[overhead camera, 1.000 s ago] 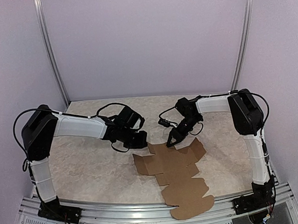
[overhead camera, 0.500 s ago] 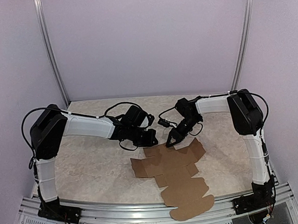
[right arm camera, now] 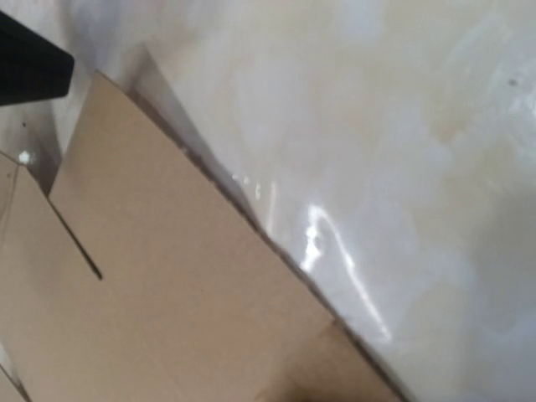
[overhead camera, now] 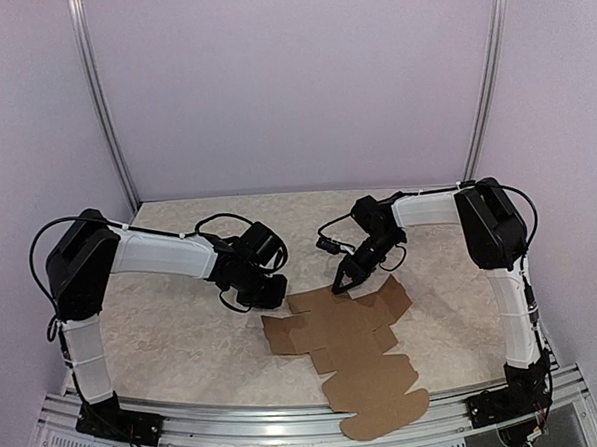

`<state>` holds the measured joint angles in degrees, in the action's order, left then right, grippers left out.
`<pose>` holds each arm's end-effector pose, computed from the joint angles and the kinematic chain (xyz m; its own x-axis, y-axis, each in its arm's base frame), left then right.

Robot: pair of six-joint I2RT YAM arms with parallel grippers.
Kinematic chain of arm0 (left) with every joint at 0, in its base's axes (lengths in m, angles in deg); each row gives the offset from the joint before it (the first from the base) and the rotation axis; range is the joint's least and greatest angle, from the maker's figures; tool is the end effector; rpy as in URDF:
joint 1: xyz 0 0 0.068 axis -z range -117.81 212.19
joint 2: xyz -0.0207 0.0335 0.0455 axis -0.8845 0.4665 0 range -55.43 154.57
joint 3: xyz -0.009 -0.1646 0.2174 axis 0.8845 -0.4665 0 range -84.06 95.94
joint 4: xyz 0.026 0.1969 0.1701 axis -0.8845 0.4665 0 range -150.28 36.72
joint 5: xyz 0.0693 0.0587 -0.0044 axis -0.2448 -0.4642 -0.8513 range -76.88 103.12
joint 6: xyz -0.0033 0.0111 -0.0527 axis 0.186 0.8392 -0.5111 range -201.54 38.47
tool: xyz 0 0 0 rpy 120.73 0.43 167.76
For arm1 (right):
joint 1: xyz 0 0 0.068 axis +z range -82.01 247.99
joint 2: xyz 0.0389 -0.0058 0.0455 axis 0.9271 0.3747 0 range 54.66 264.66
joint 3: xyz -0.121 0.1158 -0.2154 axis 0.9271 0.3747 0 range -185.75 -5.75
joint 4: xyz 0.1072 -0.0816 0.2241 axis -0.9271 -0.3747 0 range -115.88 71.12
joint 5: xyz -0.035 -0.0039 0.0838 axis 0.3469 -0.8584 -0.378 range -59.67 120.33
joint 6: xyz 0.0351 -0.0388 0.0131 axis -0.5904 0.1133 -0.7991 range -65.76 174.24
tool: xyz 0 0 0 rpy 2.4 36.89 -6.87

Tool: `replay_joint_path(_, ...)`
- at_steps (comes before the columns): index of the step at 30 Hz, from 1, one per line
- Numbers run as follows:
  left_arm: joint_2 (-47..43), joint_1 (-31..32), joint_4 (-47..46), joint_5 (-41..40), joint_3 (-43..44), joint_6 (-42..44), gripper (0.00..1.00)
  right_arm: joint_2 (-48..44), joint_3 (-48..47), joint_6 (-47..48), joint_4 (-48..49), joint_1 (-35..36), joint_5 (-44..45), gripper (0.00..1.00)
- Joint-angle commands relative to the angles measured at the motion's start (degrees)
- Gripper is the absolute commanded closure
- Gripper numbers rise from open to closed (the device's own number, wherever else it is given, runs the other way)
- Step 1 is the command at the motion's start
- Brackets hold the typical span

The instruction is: Fold the paper box

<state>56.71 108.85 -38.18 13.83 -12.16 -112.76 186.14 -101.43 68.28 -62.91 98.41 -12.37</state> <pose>0.2716 -0.2884 0.1484 -0.8989 0.1972 -0.3912 0.3100 0.9173 -0.2499 0.3726 0.2468 0.1181 -0.7080 -0.6226 -0.3333 -0.6672 0.4351 0.6046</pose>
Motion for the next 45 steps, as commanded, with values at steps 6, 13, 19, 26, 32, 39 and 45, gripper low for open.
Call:
replay_joint_path(6, 3.06, 0.43, -2.03, 2.23, 2.63, 2.14, 1.0, 7.12, 3.74, 0.11, -2.39, 0.18, 11.94, 0.88)
replay_joint_path(13, 5.53, 0.8, -1.64, 2.16, 6.37, 2.21, 1.0, 7.38, 3.73, 0.17, -2.4, 0.19, 11.94, 0.88)
replay_joint_path(19, 2.69, 1.92, -2.75, 2.28, 8.26, 2.61, 1.0, 7.56, 3.65, 0.17, -2.4, 0.17, 11.94, 0.88)
replay_joint_path(26, 5.08, 3.32, -2.07, 3.49, 12.89, 3.45, 1.0, 7.51, 3.66, 0.17, -2.38, 0.17, 12.02, 0.88)
replay_joint_path(32, 8.78, 3.5, -2.54, 5.33, 15.18, 3.33, 1.0, 7.55, 3.65, 0.19, -2.38, 0.12, 12.11, 0.88)
replay_joint_path(39, 9.86, 4.4, -2.66, 3.62, 15.5, 3.41, 1.0, 7.54, 3.83, 0.15, -2.25, -0.16, 12.02, 0.88)
replay_joint_path(45, 4.09, 3.88, 3.49, -5.85, 12.0, 5.23, 1.0, 7.88, 3.71, 0.27, -2.46, -0.19, 11.91, 0.88)
